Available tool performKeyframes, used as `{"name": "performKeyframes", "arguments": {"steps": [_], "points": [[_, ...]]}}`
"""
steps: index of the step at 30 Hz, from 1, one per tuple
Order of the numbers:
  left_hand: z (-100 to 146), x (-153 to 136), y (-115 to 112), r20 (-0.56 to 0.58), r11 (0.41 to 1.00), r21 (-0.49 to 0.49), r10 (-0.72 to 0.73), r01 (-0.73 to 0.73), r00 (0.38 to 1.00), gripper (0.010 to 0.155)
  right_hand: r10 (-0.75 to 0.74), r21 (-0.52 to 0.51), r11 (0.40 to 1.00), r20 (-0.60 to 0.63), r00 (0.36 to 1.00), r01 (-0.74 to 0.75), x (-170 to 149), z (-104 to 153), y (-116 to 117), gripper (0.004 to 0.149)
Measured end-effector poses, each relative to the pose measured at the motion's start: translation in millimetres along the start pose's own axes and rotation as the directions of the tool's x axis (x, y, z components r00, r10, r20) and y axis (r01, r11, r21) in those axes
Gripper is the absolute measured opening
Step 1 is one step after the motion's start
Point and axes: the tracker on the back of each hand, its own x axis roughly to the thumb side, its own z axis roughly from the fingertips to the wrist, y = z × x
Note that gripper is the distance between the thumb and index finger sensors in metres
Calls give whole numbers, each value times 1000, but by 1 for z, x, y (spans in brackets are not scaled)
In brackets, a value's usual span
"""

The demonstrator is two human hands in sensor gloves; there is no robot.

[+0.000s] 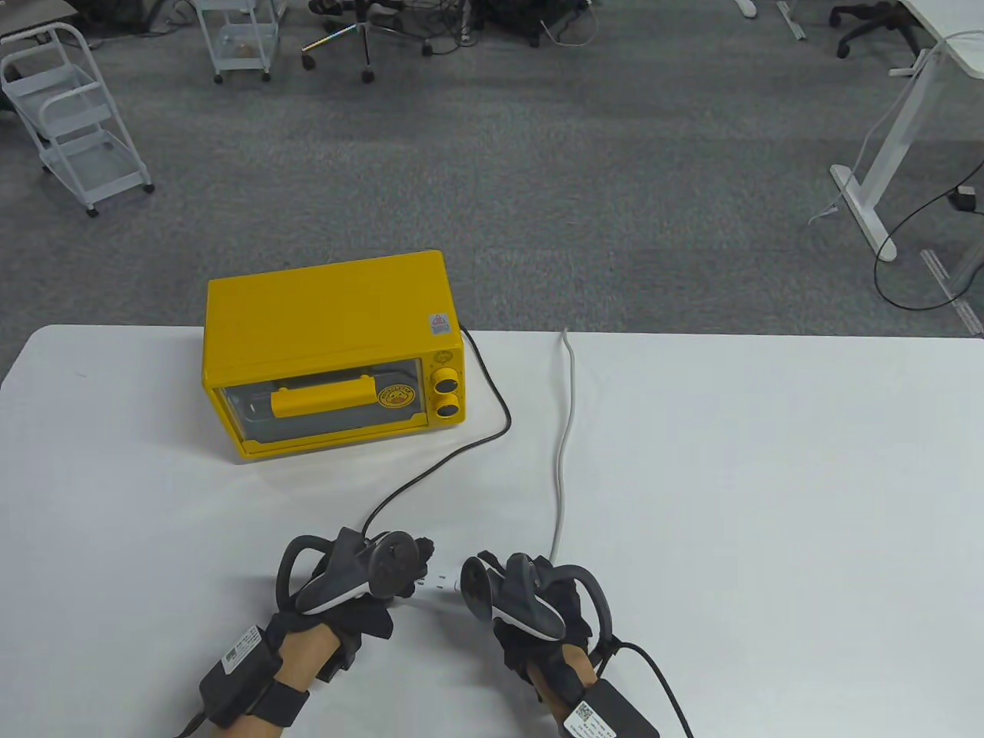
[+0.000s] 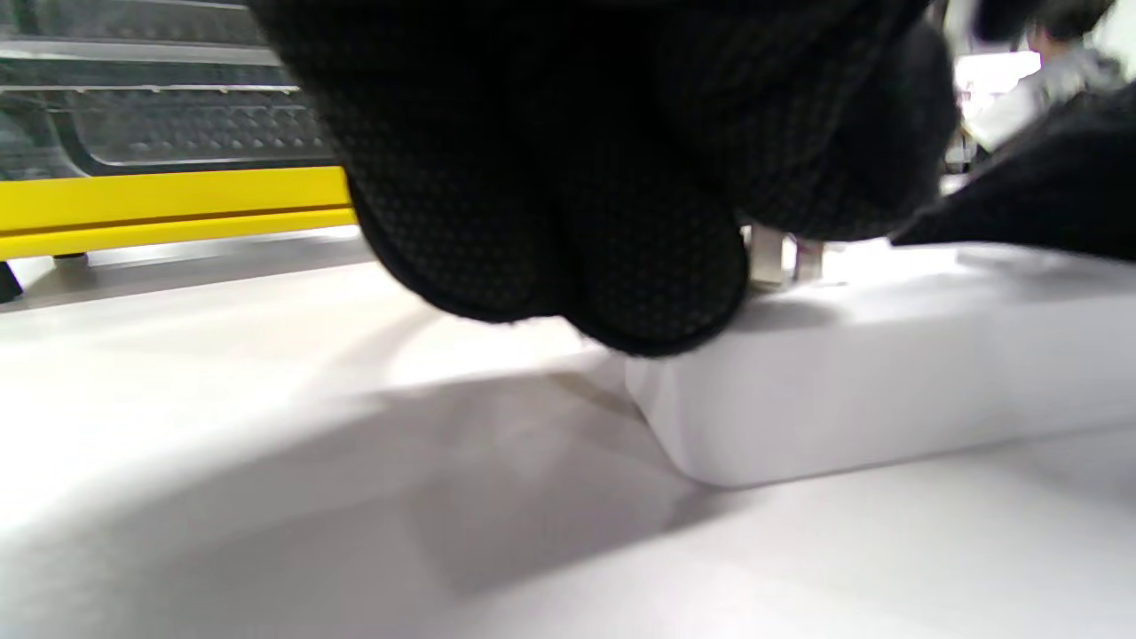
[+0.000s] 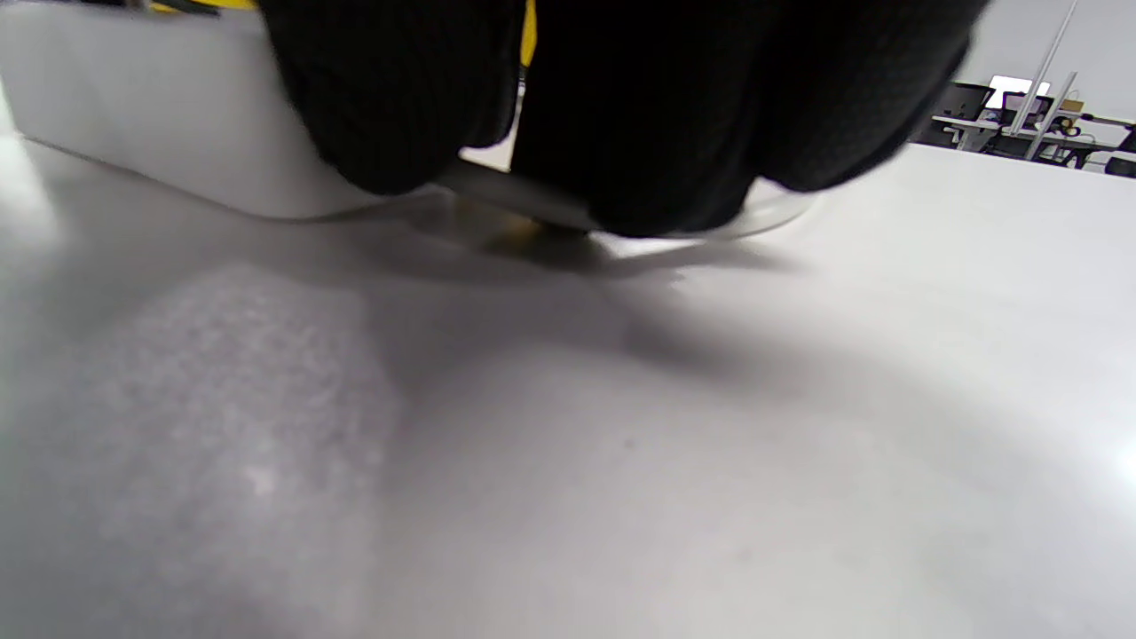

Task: Plug the oven into the power strip

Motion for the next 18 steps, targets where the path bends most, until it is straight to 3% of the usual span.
{"name": "performKeyframes", "arguments": {"steps": [9,15,18], "points": [[-5,21,9,-16,966,46,-254,255,967,63,4,-5,1000,-2,1000,-4,1,0,0,62],[9,23,-4,-72,954,143,-254,262,965,63,-2,-7,1000,-7,1000,2,0,-1,1,62],[14,21,-12,-50,983,73,-167,170,985,67,0,-9,1000,-8,1000,0,0,-1,1,62]]}}
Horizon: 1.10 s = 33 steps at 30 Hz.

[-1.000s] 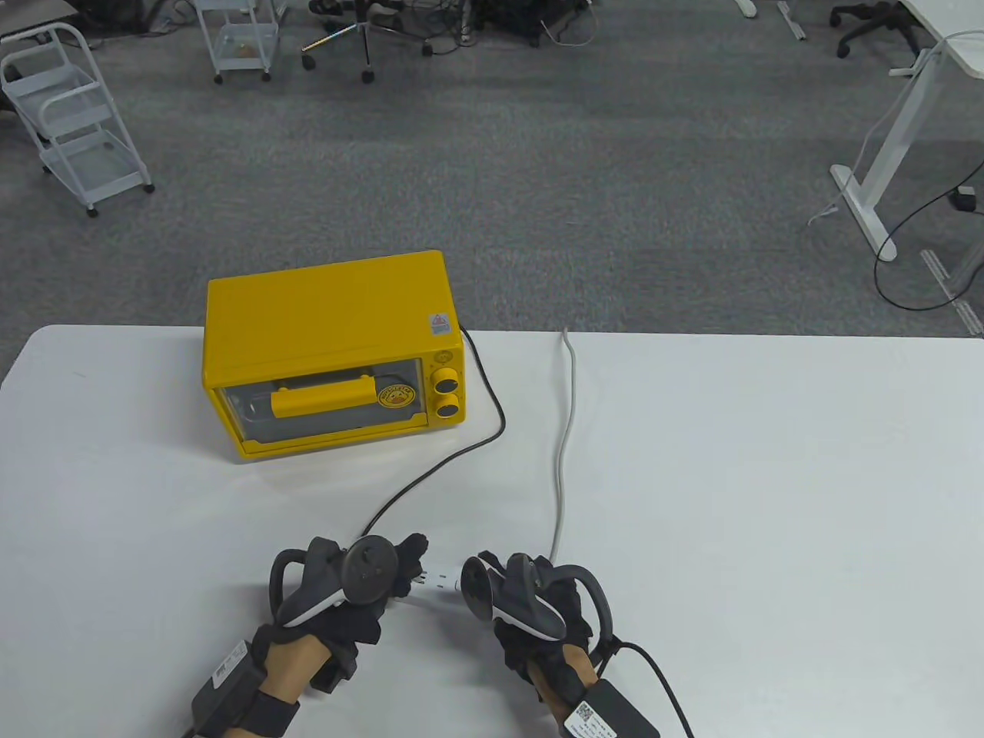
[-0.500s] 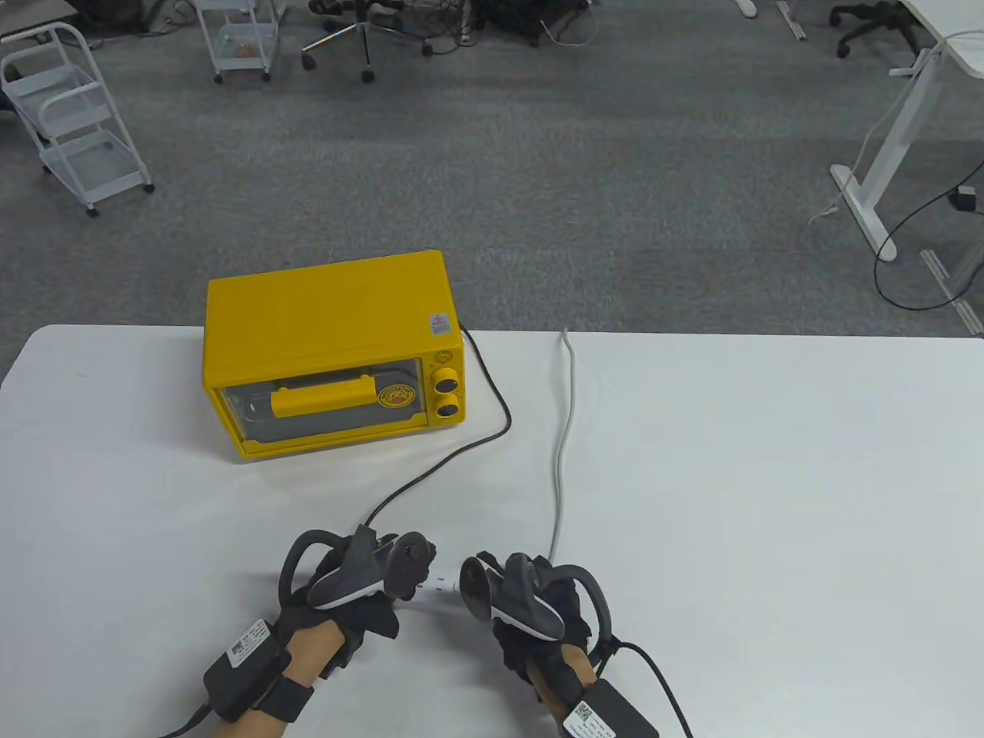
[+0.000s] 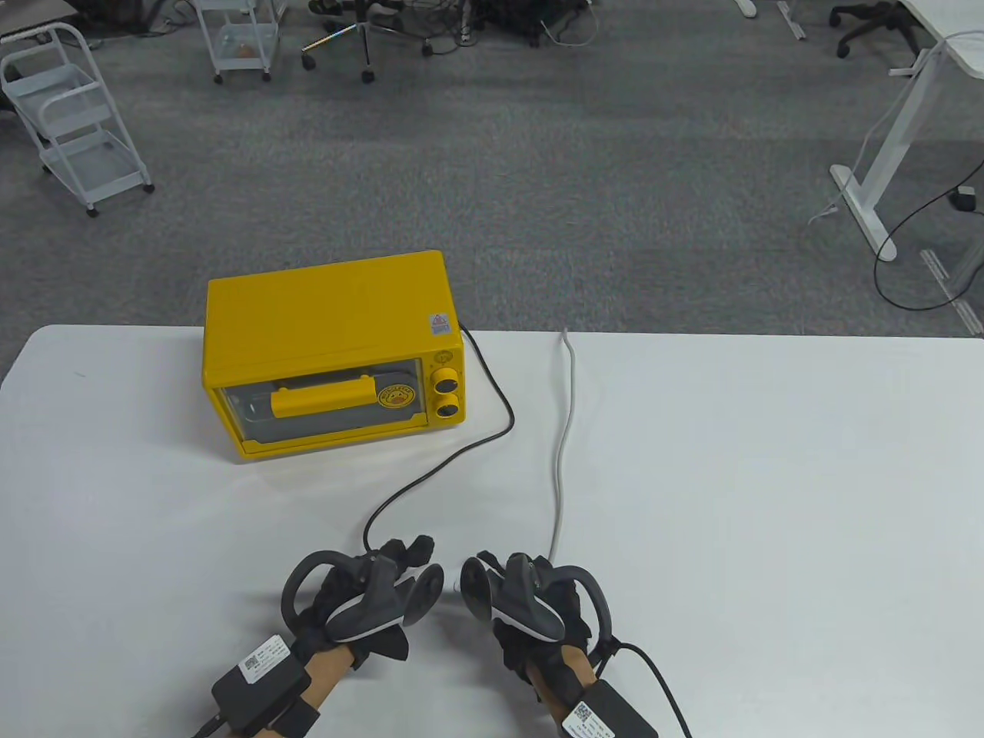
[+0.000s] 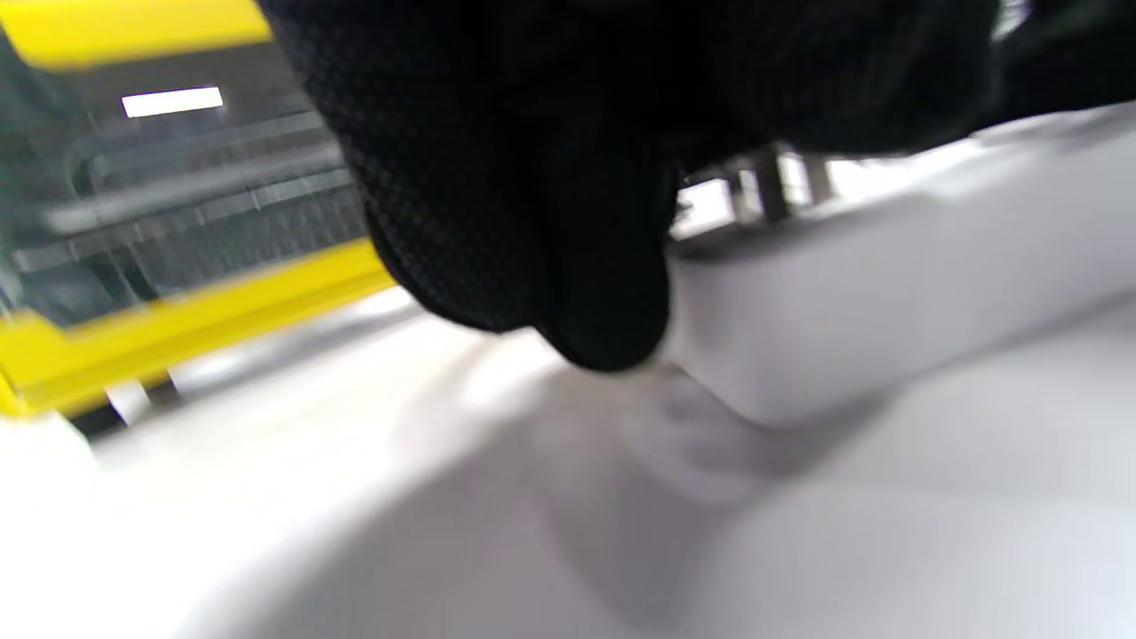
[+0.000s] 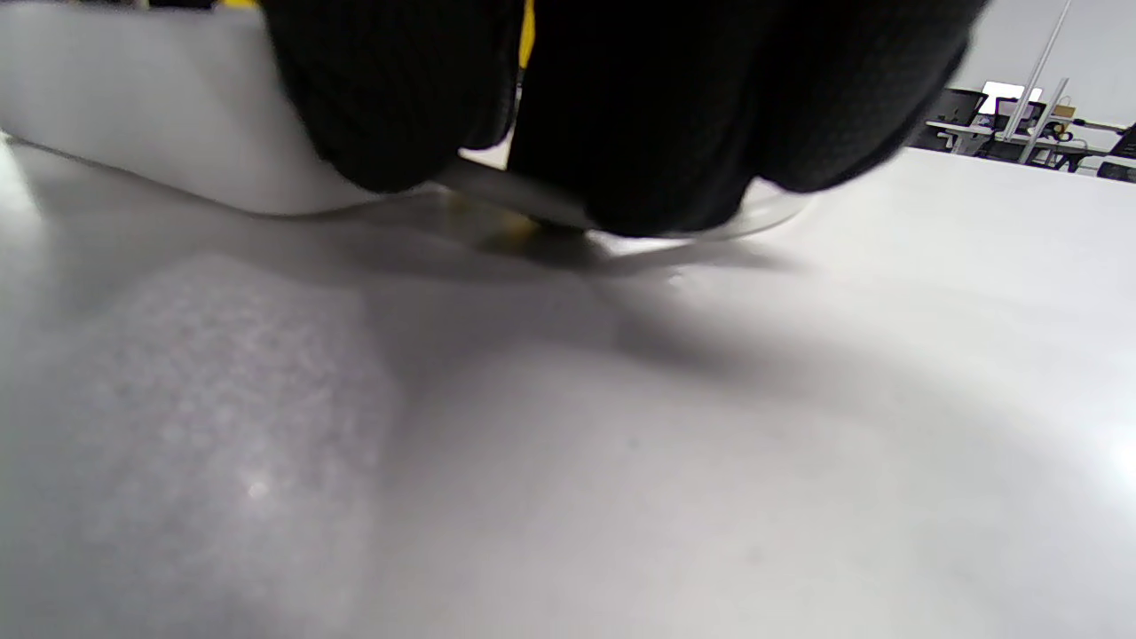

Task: Plug the oven into the power strip

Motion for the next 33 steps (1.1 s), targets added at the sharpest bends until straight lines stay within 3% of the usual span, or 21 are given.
{"name": "performKeyframes", "arguments": {"steps": [4,7,14,16,26,33], "points": [[-2,-11,-1,-42,989,-50,135,-137,990,62,-2,2,1000,-1,1000,2,0,0,0,62],[-7,-17,4,-75,976,-33,212,-215,974,59,3,0,1000,-1,1000,-3,0,0,0,62],[-17,-11,8,-101,984,-93,139,-149,985,58,9,1,1000,-2,1000,-9,1,0,0,62],[-16,-8,8,-100,990,-61,124,-130,987,57,12,2,1000,-3,1000,-12,1,0,0,62],[-9,-21,-9,-222,936,0,343,-352,913,57,14,-2,1000,-2,1000,-14,1,0,0,62],[-7,-19,-9,-187,944,-60,308,-324,933,58,20,-7,1000,1,1000,-20,2,0,1,62]]}}
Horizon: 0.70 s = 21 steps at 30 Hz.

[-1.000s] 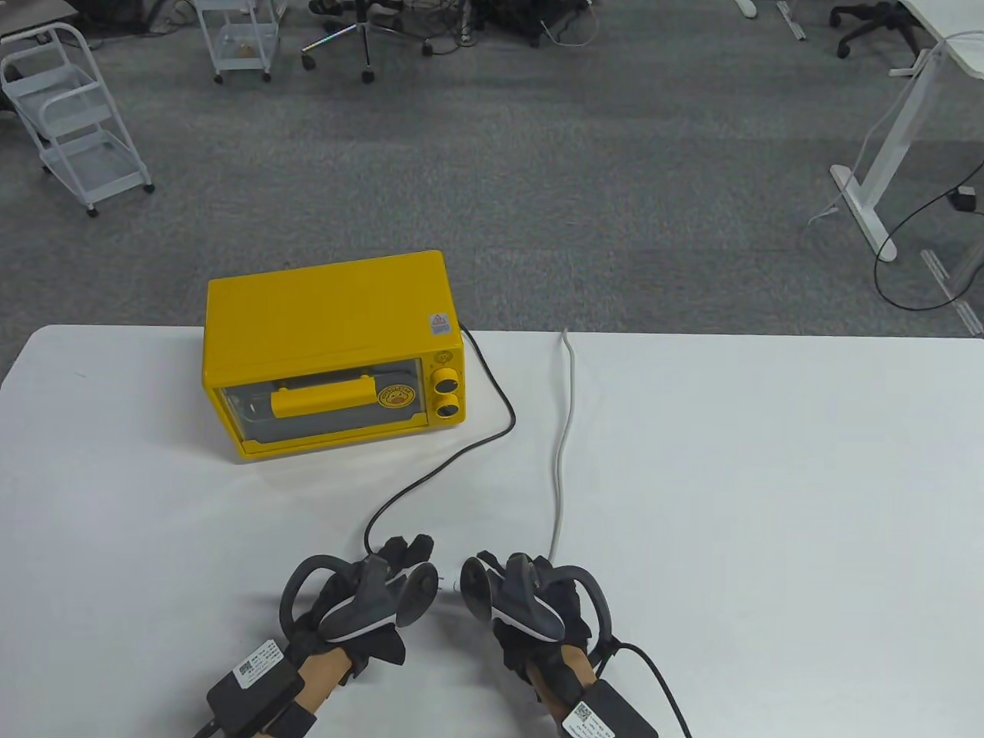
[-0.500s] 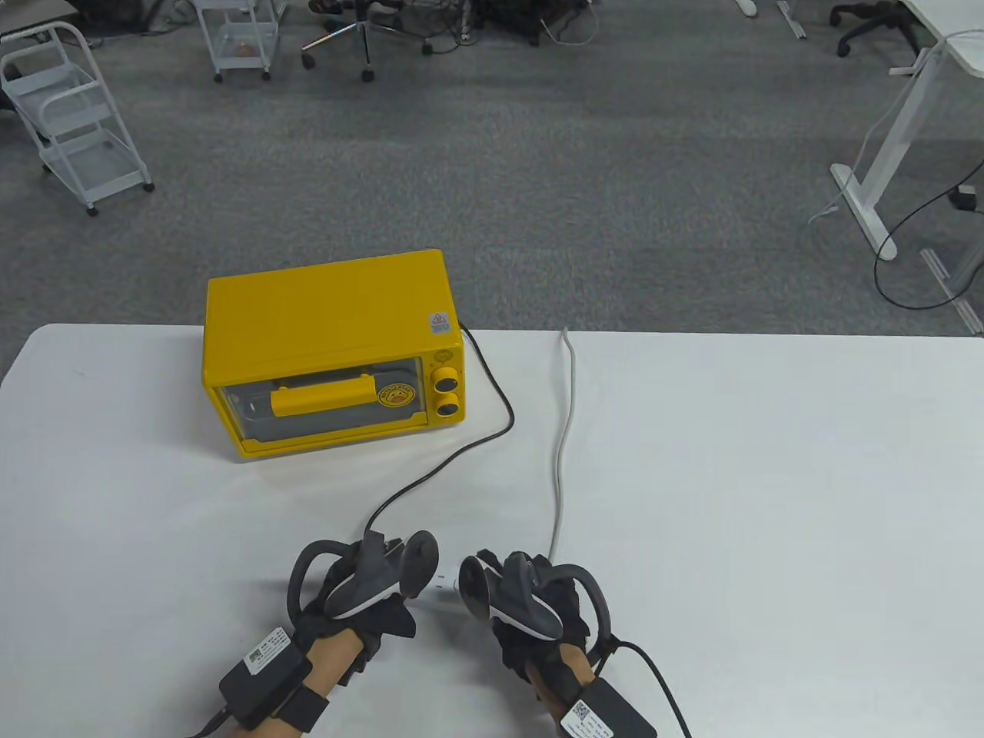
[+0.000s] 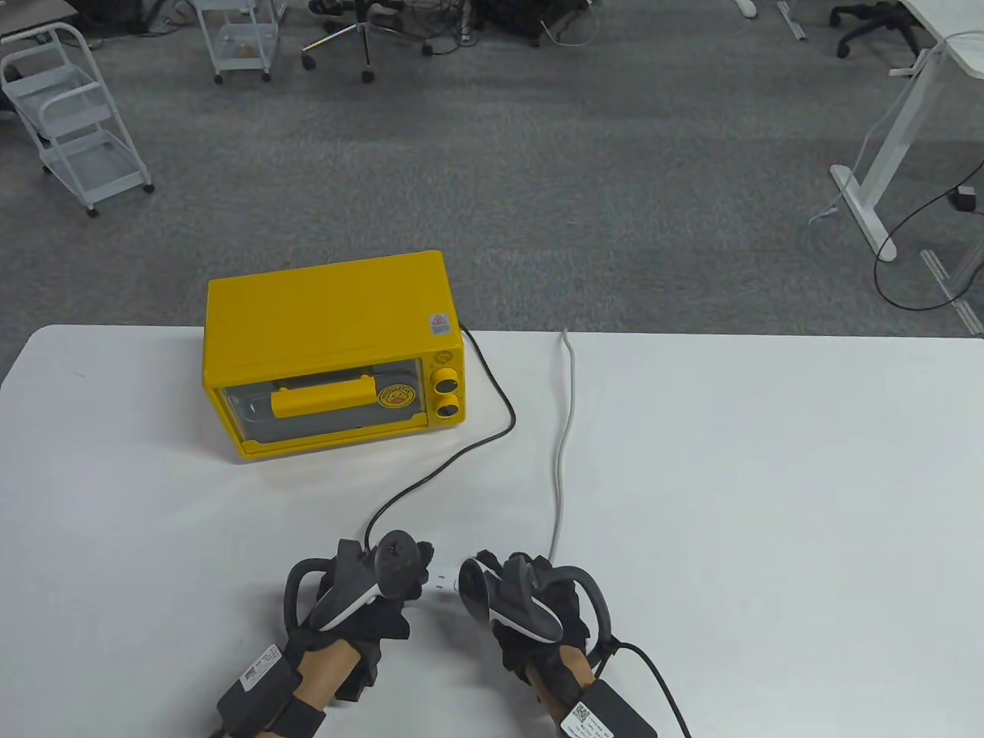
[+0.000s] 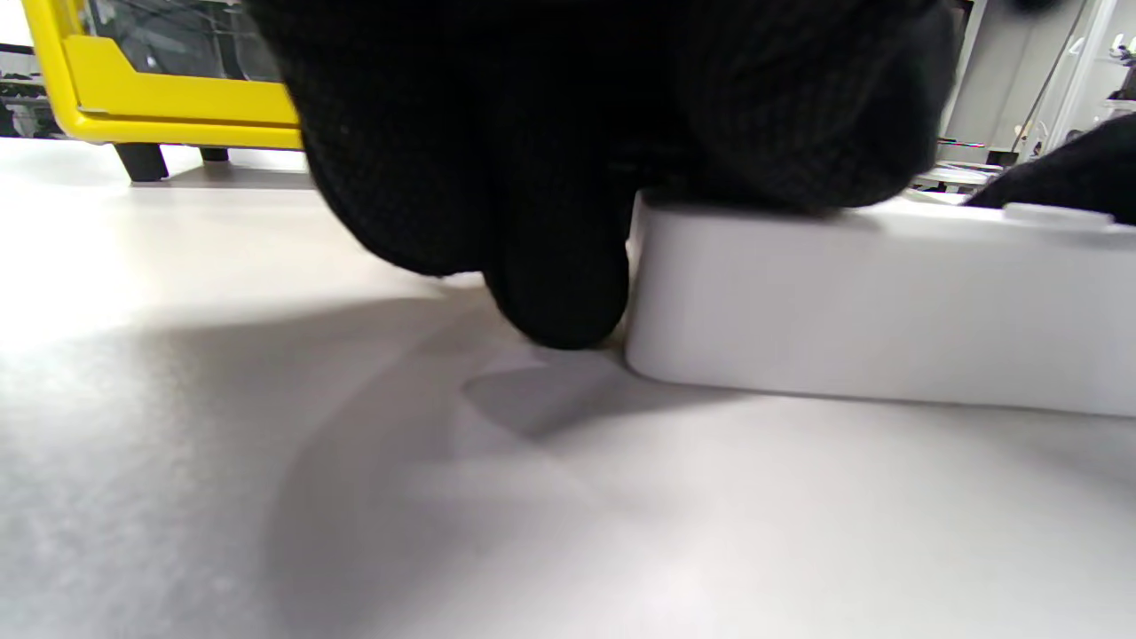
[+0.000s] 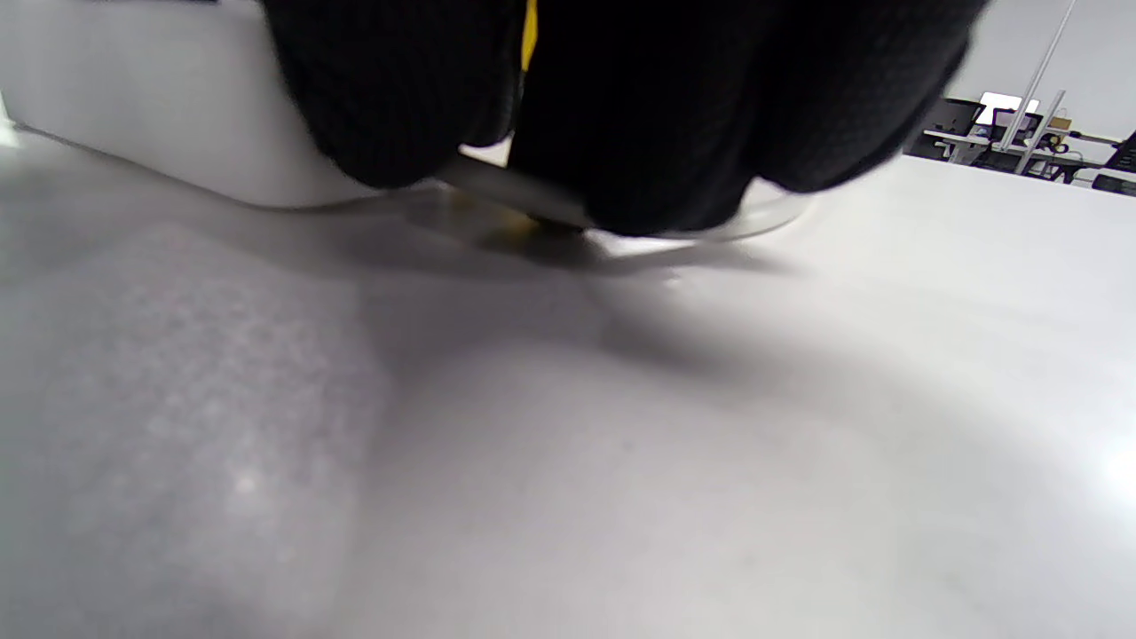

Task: Plug the oven into the power strip

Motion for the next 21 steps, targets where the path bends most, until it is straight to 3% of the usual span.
{"name": "performKeyframes", "arguments": {"steps": [3,8,12,21], "points": [[4,-3,1,17,999,-43,-15,16,1000,65,0,-2,1000,12,1000,0,-1,0,0,62],[25,-25,12,4,997,77,-26,26,1000,72,-29,0,1000,37,999,29,-3,1,0,62],[40,-59,17,-54,992,118,46,-40,997,73,-39,27,999,58,998,38,-4,5,-2,69],[55,-120,5,-154,990,91,123,-110,980,78,-65,72,996,71,995,60,-9,8,-4,69]]}}
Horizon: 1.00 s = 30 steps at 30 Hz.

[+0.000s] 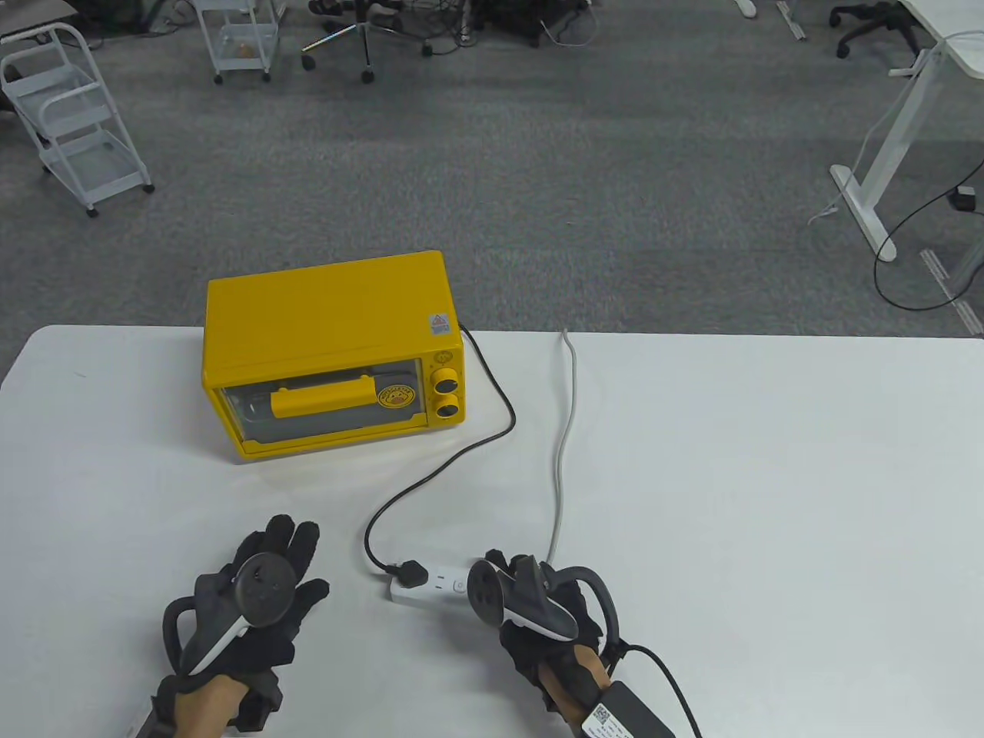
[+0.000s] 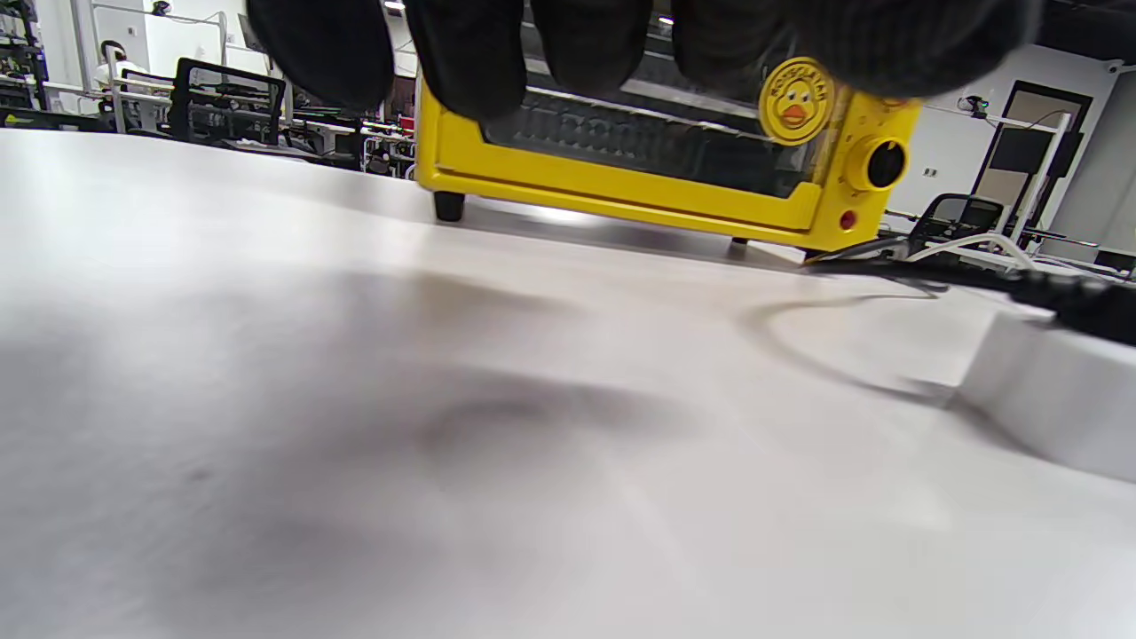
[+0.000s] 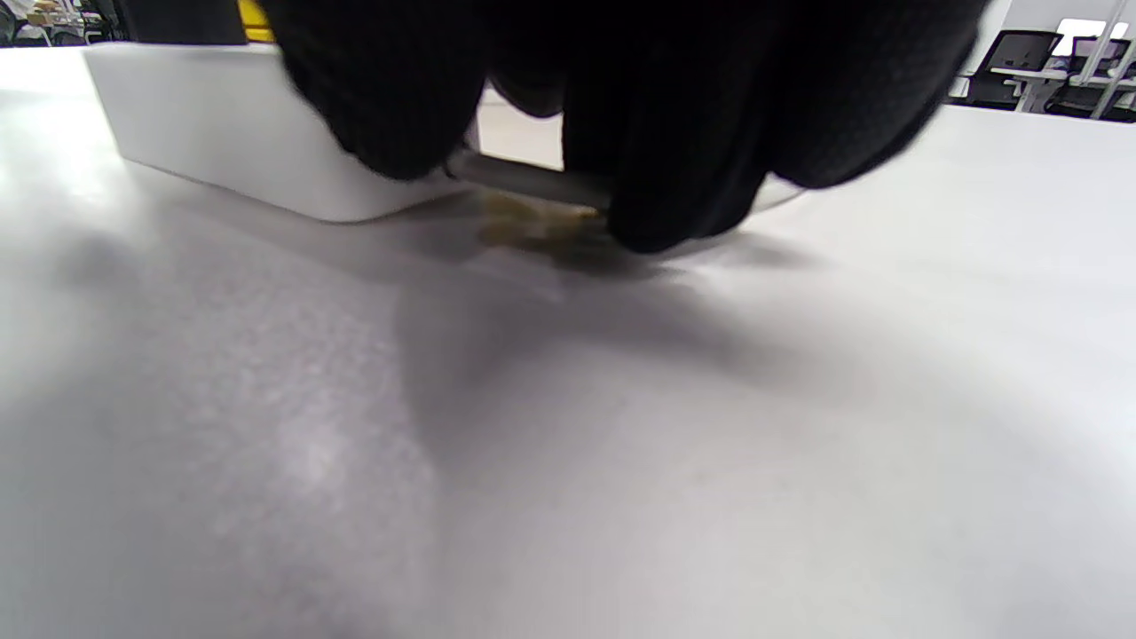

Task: Plug the oven into the power strip

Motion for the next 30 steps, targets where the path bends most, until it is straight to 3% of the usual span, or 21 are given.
{"name": "performKeyframes", "arguments": {"steps": [3,6,10,18,25,30], "points": [[0,-11,-10,0,999,-35,21,-21,1000,82,18,45,999,33,999,-19,0,1,1,72],[-6,-16,-23,0,988,-152,36,-35,999,89,38,59,997,47,998,-41,-2,4,0,74],[-10,-18,-28,2,982,-187,40,-39,999,90,0,74,997,56,998,-4,-10,12,-3,76],[-6,-8,-24,49,988,-154,-5,12,999,89,-94,-102,990,-7,996,93,-56,38,-28,75],[-7,-6,-24,48,987,-161,-5,12,999,89,-198,-190,965,-87,976,179,-128,56,-13,80],[-7,-4,-25,51,986,-165,-14,23,999,89,-276,-254,937,-122,953,239,-158,61,-10,81]]}}
